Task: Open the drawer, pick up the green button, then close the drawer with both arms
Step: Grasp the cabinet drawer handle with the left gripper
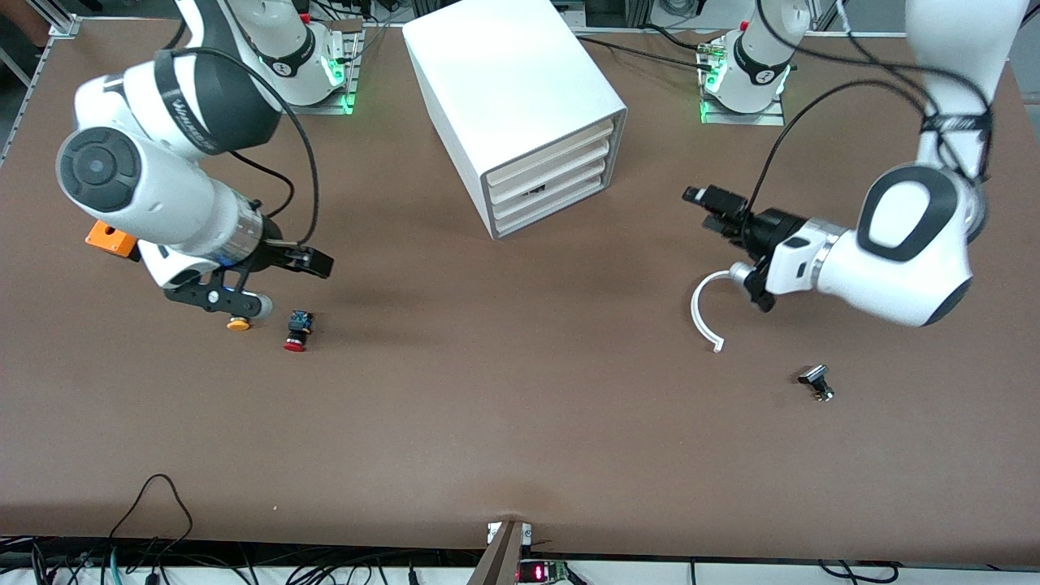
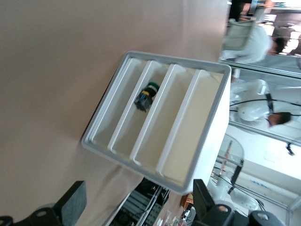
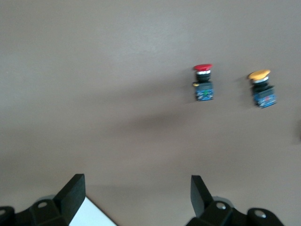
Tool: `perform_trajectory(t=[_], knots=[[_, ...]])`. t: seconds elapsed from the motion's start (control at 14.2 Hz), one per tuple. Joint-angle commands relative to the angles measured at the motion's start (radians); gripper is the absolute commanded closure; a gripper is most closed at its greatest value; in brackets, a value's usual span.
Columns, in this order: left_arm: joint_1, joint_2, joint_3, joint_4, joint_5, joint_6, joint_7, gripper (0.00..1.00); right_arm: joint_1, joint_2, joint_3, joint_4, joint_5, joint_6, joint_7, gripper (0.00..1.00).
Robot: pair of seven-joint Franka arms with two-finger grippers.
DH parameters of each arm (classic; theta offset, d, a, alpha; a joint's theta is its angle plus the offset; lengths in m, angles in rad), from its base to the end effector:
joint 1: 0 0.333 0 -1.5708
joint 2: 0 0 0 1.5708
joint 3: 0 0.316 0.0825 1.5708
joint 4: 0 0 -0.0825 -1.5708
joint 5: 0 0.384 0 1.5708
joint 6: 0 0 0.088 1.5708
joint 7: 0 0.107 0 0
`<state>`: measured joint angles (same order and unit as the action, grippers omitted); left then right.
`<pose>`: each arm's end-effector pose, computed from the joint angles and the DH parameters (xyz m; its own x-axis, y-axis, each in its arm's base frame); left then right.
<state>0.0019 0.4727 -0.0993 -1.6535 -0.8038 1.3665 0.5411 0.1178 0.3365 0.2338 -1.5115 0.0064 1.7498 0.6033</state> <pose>0.5872 -0.1392 0.3433 0.7998 -0.5637 -0.2063 -0.1079 -0.4731 0.8744 0.6164 0.2069 0.4684 0.9590 -0.2565 -0.1205 -0.2603 -0.9654 -0.0173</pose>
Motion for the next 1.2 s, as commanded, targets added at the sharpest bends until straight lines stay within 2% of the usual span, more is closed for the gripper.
perform_trajectory(t=[0.0,0.21,0.49,0.78,0.92,0.99,1.13], knots=[[-0.005,0.049,-0.003,-0.102,-0.112,0.081,0.211,0.01,0.04,0.033,-0.001,0.022,0.02,0.04,0.134,0.01],[-0.017,0.099,-0.04,-0.213,-0.196,0.14,0.38,0.03,0.106,0.067,-0.001,0.028,0.017,0.059,0.281,0.01],[-0.023,0.127,-0.106,-0.35,-0.3,0.29,0.56,0.05,0.17,0.104,-0.002,0.034,0.007,0.122,0.43,0.01],[-0.048,0.15,-0.138,-0.431,-0.379,0.381,0.69,0.11,0.209,0.167,-0.004,0.138,0.001,0.105,0.553,0.01],[-0.066,0.149,-0.14,-0.472,-0.419,0.382,0.711,0.18,0.229,0.205,-0.004,0.192,0.001,0.103,0.624,0.01],[-0.068,0.149,-0.163,-0.48,-0.431,0.387,0.715,0.21,0.238,0.219,-0.004,0.213,0.001,0.105,0.648,0.01],[-0.077,0.15,-0.174,-0.497,-0.462,0.413,0.717,0.22,0.255,0.242,-0.004,0.249,0.003,0.105,0.693,0.01]])
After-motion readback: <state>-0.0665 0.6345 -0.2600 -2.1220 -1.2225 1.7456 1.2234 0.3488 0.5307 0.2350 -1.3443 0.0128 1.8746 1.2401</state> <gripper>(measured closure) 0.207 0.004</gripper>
